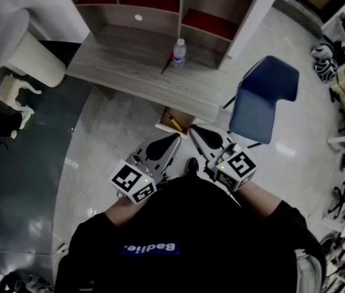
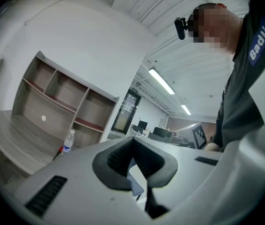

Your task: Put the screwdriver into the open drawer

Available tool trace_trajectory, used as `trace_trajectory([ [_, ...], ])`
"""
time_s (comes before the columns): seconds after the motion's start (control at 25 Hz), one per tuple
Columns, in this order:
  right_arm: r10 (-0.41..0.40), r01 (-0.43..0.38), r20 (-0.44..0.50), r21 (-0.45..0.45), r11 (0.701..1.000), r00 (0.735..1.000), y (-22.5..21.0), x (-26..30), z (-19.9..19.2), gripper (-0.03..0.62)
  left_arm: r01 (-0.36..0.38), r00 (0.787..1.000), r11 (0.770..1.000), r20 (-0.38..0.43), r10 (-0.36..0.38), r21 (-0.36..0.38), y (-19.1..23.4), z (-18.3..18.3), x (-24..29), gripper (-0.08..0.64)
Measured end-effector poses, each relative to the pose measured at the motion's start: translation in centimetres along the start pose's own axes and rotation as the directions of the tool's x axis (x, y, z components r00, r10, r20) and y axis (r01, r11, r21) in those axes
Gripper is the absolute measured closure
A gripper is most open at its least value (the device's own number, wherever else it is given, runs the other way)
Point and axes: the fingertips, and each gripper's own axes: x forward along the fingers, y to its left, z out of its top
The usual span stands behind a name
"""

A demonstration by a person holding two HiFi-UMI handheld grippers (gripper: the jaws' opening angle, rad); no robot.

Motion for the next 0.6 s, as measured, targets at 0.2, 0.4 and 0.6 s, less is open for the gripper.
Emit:
trace_trajectory([
  [0.2, 0.0, 0.0, 0.004, -0.004, 1.0, 1.0, -0.3, 0.4, 0.3, 0.563, -0.009, 1.0, 1.0, 0.003, 0.009, -0.002, 0.4, 0.1, -0.1, 0.558],
  [0.4, 0.002, -0.002, 0.002, -0.006, 1.0, 1.0, -0.7, 1.0, 0.5, 0.565, -0.012, 1.0, 1.0, 0.006, 0.012, -0.006, 0.9, 0.1, 0.0, 0.558],
  [0.6, 0.008, -0.008, 0.0, -0.002, 1.0, 1.0, -0.7, 1.4, 0.3, 0.565, -0.013, 1.0, 1.0, 0.007, 0.013, -0.01, 1.1, 0.1, 0.0, 0.558],
])
